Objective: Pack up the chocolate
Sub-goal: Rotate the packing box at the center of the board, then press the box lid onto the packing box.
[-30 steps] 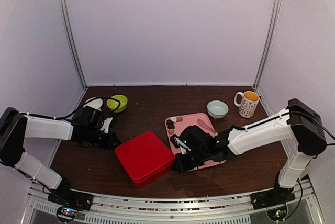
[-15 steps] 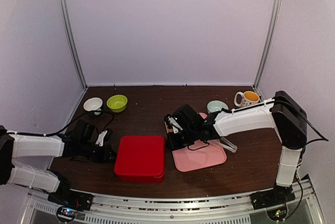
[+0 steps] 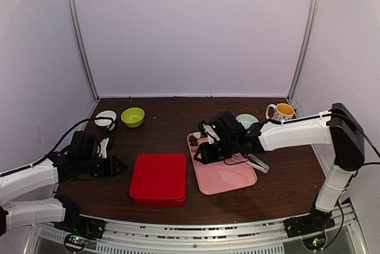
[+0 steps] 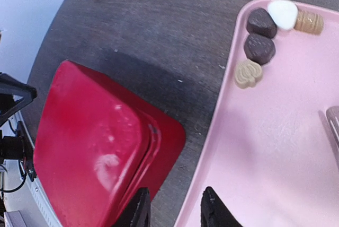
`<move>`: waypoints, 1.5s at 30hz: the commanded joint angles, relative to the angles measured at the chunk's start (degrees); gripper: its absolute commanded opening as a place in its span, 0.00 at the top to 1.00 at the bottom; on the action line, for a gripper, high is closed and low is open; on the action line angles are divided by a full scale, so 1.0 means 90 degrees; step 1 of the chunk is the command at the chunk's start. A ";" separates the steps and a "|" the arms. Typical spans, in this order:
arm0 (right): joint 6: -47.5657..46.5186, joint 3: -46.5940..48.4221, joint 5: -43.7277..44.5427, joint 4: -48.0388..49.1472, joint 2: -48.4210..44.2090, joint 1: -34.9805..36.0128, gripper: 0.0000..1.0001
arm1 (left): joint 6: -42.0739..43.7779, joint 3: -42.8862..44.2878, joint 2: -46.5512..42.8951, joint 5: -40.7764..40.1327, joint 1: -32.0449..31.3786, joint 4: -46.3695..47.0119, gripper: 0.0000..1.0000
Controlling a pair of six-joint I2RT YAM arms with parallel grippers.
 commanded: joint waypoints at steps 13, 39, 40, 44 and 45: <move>0.1792 -0.0633 -0.1035 0.2225 0.0180 0.0001 0.37 | 0.0391 0.0828 0.0839 0.0331 0.0125 0.0537 0.80; 0.2530 -0.0444 -0.1504 0.3002 0.1012 -0.0006 0.39 | 0.0755 0.1389 0.2862 0.1101 0.0124 0.1225 0.95; 0.2582 -0.0481 -0.1528 0.3082 0.1024 -0.0003 0.40 | 0.0757 0.1412 0.2930 0.1132 0.0114 0.1221 0.95; 0.2768 -0.0690 -0.1532 0.3368 0.0983 -0.0002 0.46 | 0.0757 0.1423 0.3078 0.1200 0.0114 0.1251 0.96; 0.2813 -0.0732 -0.1527 0.3423 0.0971 -0.0006 0.47 | 0.0757 0.1412 0.3084 0.1191 0.0115 0.1250 0.96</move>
